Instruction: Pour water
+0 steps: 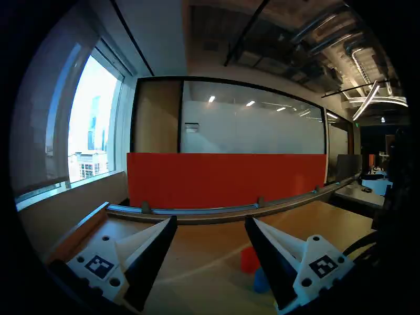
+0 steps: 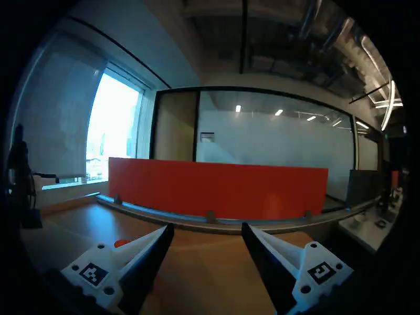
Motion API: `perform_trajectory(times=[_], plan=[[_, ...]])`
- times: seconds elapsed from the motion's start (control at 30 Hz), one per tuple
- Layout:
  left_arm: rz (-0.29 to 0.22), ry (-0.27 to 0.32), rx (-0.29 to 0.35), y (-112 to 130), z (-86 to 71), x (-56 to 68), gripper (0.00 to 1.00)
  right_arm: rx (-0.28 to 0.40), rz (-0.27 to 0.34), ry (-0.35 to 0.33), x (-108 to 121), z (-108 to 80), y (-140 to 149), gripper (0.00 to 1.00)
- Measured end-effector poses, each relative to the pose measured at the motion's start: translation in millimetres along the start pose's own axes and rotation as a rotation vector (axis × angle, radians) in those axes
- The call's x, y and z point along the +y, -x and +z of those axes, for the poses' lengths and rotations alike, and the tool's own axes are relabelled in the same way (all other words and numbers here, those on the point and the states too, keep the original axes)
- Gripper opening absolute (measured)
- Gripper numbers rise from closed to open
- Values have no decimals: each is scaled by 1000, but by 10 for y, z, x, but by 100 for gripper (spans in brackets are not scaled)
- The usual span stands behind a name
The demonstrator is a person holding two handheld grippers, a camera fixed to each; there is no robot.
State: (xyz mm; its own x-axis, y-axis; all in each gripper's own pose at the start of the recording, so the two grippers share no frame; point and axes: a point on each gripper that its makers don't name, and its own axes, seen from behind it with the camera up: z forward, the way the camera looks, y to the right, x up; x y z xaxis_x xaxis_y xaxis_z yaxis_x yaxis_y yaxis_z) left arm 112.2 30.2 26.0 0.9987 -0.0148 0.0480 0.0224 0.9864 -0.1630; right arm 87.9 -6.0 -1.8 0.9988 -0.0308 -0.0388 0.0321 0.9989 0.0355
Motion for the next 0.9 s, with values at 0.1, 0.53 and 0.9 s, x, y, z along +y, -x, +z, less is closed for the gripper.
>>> perform_trajectory(times=[0.1, 0.53, 0.9], plan=[[-10, 42, -25, 47, 25, 74, 96, -12, 5, -20, -25, 4, 30, 99], [-22, 263, -57, 86, 97, 457, 96, -20, 5, -310, -619, -56, -24, 99], [-8, 438, -20, -25, 93, 788, 96, -36, 49, -541, -1096, -166, -78, 99]])
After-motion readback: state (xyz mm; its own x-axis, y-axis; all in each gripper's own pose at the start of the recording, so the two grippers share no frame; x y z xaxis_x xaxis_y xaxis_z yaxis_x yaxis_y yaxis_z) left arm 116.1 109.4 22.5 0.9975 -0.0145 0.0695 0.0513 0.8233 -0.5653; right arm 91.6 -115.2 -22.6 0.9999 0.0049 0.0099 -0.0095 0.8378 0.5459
